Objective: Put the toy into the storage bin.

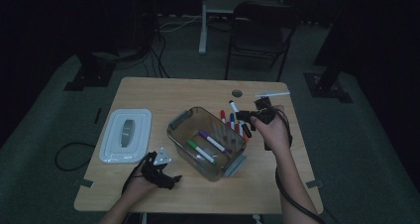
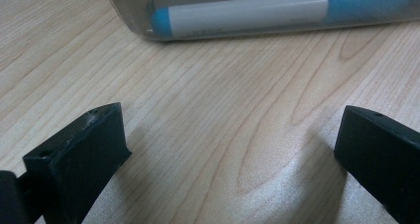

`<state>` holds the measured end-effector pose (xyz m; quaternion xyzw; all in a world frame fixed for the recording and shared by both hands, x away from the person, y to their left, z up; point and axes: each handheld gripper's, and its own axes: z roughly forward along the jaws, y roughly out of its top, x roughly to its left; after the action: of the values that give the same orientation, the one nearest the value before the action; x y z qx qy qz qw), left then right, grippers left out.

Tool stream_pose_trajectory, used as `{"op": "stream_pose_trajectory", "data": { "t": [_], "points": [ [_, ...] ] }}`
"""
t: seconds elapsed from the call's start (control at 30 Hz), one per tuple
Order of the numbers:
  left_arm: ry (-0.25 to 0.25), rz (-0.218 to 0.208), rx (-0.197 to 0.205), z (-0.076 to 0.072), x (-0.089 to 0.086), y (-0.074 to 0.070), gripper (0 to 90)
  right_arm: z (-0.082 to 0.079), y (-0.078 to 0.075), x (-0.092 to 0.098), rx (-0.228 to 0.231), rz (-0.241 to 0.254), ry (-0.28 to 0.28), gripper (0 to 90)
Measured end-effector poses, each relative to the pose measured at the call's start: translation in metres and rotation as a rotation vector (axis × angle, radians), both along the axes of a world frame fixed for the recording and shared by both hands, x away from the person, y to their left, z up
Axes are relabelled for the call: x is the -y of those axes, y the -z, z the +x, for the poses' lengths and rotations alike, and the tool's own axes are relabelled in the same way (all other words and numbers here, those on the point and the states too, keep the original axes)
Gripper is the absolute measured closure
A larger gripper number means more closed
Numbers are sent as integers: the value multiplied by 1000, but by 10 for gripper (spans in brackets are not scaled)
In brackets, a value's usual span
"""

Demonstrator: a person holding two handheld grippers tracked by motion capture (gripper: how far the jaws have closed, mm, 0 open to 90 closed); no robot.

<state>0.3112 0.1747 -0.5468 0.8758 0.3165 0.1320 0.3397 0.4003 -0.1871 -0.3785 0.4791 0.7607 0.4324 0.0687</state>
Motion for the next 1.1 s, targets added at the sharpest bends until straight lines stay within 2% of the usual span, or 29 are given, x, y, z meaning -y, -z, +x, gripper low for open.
{"op": "stream_pose_trajectory", "data": {
  "t": [0.13, 0.23, 0.47, 0.67, 0.8, 1.1],
  "points": [
    [0, 0, -1, 0, 0, 0, 4, -3, -7, -21, 8, 8, -65, 766],
    [0, -1, -1, 0, 0, 0, 4, -5, -9, -41, 12, -10, -119, 766],
    [1, 1, -1, 0, 0, 0, 4, -5, -1, -81, -29, -41, -239, 766],
    [1, 1, -2, 0, 0, 0, 4, -1, 13, -110, -82, -81, -318, 766],
    [2, 1, -2, 0, 0, 0, 4, 2, 26, -124, -110, -115, -338, 766],
    [0, 1, -1, 0, 0, 0, 4, 12, 61, -153, -222, -193, -393, 766]
  ]
}}
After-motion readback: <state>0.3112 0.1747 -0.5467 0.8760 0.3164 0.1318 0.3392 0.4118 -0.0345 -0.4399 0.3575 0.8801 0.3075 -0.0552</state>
